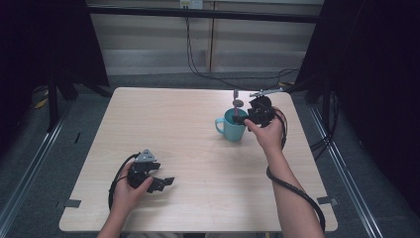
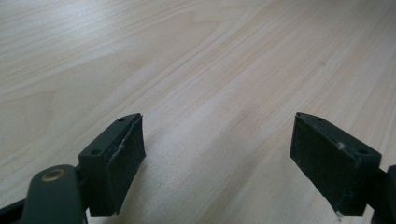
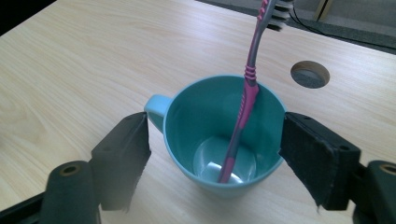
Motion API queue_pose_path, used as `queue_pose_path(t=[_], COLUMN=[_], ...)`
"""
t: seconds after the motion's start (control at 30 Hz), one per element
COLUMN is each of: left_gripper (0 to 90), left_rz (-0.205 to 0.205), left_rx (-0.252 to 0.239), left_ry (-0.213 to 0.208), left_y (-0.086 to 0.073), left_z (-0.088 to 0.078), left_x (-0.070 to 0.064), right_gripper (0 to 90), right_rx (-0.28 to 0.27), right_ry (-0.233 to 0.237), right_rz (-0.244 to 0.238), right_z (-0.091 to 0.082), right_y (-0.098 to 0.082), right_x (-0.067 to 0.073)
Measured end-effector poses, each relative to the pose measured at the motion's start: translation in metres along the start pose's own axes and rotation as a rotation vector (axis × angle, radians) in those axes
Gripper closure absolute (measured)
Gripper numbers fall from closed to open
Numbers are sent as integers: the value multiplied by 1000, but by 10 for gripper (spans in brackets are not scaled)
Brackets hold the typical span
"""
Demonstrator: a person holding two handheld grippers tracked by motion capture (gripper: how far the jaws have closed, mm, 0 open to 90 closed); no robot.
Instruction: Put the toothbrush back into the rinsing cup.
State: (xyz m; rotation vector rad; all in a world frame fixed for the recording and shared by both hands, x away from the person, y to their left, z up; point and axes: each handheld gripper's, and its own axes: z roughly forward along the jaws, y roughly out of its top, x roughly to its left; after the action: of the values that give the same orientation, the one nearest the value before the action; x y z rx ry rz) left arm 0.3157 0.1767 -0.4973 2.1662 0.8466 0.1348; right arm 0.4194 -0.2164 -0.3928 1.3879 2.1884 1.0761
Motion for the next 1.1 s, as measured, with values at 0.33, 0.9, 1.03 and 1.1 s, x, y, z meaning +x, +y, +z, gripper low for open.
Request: queue_pose_path(t=[0.33, 0.9, 1.03, 1.1], left_gripper=[178, 176, 176, 176], left_rz=[-1, 3, 5, 6], left_rx=[11, 13, 11, 9], left_ry=[9, 24, 29, 30], left_y=[-2, -2, -1, -1], left_z=[0, -1, -3, -3], left_x=[2, 4, 4, 4], right_gripper=[197, 190, 191, 194], right_rx=[-12, -3, -2, -9], right_ry=[16, 58, 63, 76], right_rz=[-20, -31, -42, -38], right_z=[-15, -33, -35, -36], right_y=[-15, -42, -49, -54], right_x=[-7, -11, -9, -9])
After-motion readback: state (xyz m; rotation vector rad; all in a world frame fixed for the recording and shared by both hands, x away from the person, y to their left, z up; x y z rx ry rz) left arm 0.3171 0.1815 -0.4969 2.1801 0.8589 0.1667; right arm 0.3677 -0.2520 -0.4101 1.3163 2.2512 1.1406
